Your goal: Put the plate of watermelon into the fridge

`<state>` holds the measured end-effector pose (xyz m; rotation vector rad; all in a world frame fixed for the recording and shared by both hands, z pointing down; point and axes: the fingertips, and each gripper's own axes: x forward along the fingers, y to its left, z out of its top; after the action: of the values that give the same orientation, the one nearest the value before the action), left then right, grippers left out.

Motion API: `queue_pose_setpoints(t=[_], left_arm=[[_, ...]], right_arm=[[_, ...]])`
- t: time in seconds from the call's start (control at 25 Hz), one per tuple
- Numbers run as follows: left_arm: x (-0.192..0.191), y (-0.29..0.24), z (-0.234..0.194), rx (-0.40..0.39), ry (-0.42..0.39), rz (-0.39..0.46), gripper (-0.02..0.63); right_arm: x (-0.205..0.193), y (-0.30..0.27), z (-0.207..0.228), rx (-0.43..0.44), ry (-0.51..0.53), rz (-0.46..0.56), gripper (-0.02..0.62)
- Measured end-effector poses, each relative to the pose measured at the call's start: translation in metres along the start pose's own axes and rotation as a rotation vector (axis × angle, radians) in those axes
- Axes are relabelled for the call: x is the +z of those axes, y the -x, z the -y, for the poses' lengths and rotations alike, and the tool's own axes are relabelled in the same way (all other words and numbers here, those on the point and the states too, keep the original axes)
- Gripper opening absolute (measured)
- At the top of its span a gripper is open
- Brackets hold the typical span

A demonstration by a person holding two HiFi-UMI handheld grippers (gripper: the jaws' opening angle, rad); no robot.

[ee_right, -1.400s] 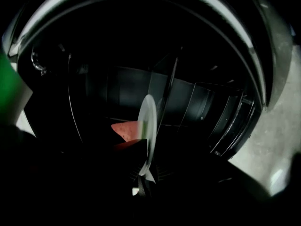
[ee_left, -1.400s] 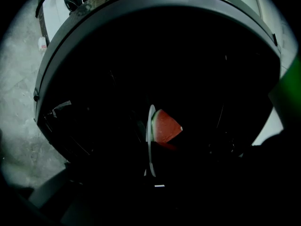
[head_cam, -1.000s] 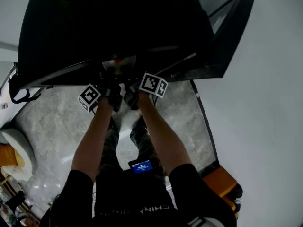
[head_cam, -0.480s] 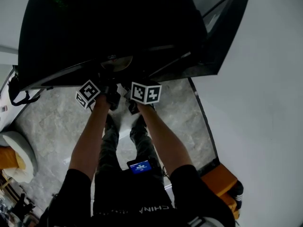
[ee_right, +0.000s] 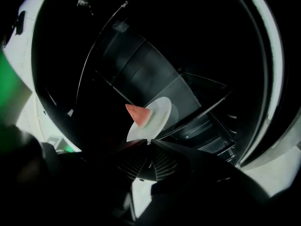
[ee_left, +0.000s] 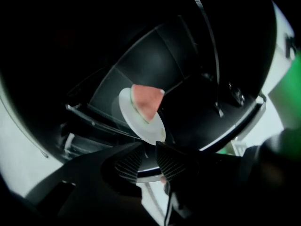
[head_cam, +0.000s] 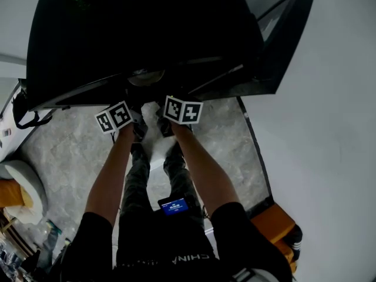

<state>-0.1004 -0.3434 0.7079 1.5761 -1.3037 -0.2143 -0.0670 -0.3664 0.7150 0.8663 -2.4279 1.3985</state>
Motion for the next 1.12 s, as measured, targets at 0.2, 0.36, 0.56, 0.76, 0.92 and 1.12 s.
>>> queue_pose_setpoints(t=[0.2, 0.36, 0.56, 0.76, 0.92, 1.12], left_arm=[[0.007, 0.01, 0.0, 0.124, -0.3, 0.023, 0.072], [0.009, 0.003, -0.001, 0.151, -0.397, -0.003, 0.038], [0.012, -0.004, -0.001, 0.166, -0.425, -0.014, 0.028], [0.024, -0.015, -0.001, 0.177, -0.43, -0.023, 0.023], [0.031, -0.023, -0.001, 0.176, -0.432, -0.032, 0.021], [0.037, -0.029, -0.002, 0.17, -0.439, -0.036, 0.018]], right_arm=[[0.003, 0.001, -0.002, -0.029, 0.056, 0.008, 0.034], [0.005, 0.001, -0.004, -0.036, 0.091, 0.008, 0.034], [0.009, -0.005, 0.0, -0.048, 0.135, -0.009, 0.034], [0.023, -0.014, 0.002, -0.068, 0.14, -0.015, 0.034], [0.033, -0.021, 0.003, -0.082, 0.135, -0.007, 0.034], [0.04, -0.027, 0.004, -0.096, 0.152, -0.015, 0.034]])
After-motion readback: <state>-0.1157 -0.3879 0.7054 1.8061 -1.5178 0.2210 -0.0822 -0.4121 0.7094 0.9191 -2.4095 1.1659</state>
